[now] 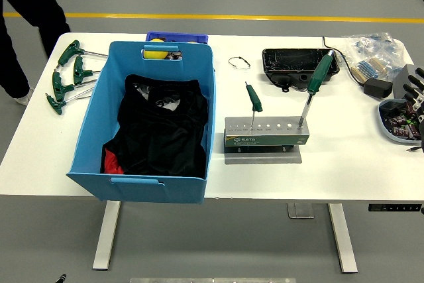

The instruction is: Lift tool from toolbox,place it in box,lift tool from toolbox,place it in box

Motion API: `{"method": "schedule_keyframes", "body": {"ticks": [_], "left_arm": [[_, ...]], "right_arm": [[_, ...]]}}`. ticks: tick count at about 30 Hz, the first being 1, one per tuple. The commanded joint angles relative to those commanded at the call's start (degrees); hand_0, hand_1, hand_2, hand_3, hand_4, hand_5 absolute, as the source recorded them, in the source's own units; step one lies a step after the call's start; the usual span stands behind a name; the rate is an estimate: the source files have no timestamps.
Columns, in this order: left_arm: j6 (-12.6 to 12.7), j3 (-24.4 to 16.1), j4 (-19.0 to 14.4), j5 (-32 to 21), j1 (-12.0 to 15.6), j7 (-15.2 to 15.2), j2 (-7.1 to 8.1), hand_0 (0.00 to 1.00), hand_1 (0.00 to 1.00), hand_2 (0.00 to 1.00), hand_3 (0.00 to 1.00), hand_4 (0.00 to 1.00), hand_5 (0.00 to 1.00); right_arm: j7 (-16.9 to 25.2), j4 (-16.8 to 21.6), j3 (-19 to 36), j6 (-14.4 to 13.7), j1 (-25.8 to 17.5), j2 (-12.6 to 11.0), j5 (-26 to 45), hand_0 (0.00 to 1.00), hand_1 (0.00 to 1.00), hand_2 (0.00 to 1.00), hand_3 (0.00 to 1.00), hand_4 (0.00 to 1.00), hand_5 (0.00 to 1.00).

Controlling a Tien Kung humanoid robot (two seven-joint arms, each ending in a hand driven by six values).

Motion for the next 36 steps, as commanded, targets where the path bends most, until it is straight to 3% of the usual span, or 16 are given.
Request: {"method": "schedule_keyframes", "body": {"ticks": [36], "left_arm": [[-0.04, 0.19, 0.00, -0.15, 0.19, 0.21, 0.16, 0.831, 0.866, 0.911, 0.813, 0.762, 0.630]], "right_arm": [[-0.33, -0.39, -0.22, 0.38, -0.15, 0.08, -0.36, 0.937, 0.872, 0.892, 0.908, 0.998, 0.962]]}}
